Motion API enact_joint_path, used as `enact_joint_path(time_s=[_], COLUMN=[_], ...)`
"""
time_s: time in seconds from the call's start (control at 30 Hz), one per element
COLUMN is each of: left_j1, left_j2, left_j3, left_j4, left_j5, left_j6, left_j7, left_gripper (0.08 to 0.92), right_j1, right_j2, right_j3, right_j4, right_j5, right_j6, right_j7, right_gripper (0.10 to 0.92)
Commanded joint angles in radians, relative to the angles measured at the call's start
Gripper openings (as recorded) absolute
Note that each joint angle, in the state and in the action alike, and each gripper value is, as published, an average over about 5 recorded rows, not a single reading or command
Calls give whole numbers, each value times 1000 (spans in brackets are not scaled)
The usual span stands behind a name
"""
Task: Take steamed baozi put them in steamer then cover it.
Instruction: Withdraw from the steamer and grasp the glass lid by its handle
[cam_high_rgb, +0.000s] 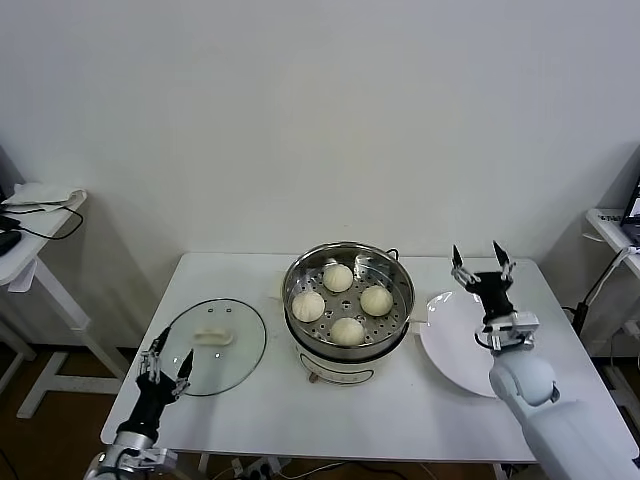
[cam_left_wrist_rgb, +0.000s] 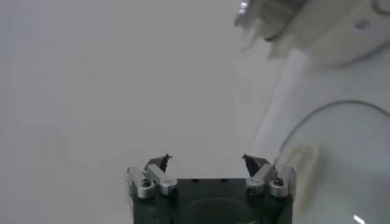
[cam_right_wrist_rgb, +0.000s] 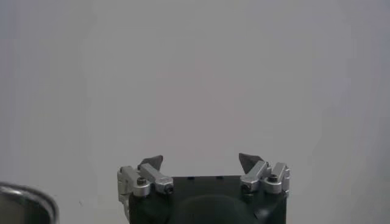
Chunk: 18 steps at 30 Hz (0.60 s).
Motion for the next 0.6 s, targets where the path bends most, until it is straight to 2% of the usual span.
enact_joint_path(time_s=[0.03,0.6], left_j1=[-67,-219], left_j2=[-16,-35], left_j3=[42,103], left_j4=[148,264], left_j5=[256,267], left_j6=[4,56], left_j7=[-78,-107], left_gripper=[823,823], right_j1=[-161,-188], right_j2=[88,99], right_j3=[140,147], right_j4=[12,13], right_j5=[-34,-56], right_j6=[21,16], right_j7=[26,21], right_gripper=[823,823])
